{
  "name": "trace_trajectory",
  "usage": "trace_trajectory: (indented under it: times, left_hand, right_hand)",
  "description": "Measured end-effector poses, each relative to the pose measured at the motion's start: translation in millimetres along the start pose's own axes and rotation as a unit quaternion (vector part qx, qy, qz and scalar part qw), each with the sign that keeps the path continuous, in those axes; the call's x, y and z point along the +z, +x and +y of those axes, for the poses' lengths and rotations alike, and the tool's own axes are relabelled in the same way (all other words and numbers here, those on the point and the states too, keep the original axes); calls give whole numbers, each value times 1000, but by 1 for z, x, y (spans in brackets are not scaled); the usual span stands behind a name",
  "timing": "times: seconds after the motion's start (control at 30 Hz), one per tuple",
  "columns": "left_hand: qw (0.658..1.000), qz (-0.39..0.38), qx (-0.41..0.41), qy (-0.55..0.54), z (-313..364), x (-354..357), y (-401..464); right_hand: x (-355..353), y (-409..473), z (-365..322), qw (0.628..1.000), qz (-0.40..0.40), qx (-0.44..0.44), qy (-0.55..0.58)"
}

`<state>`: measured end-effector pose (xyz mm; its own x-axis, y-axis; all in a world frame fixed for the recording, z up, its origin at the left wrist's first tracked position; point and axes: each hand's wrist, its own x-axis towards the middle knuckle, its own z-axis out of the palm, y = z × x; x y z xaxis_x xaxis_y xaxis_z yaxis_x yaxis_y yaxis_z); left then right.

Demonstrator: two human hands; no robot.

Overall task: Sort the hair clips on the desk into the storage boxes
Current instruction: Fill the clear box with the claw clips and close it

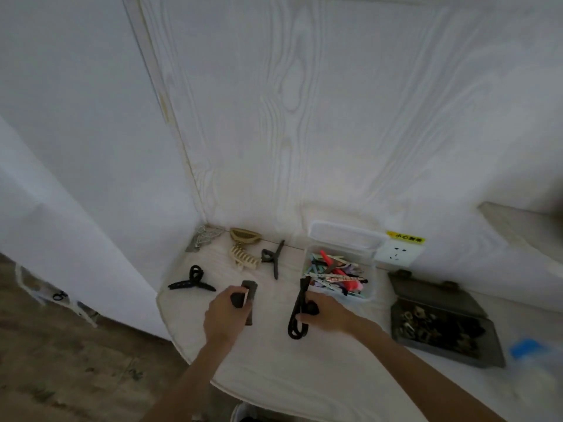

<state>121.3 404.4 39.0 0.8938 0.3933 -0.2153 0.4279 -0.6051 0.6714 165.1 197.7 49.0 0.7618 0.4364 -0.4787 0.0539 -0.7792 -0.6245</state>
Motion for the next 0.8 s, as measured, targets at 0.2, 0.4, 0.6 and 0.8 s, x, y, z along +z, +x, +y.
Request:
trace_trajectory:
  times: [0.2,0.4,0.6,0.8]
  left_hand:
    - [977,-143,110,-116,105,59,-29]
    - [926,-278,227,-114,203,140,-80]
    - [885,-371,266,-91,266,218,-143]
    - [838,-383,388,-10,300,263,-207]
  right_hand:
    - [-48,-94,72,990,106,26,85]
    - [-77,-221,147,957,229,133,119]
    - [-95,-331,204,867,384,240,206]
    - [-93,-351,236,838,396,345,146]
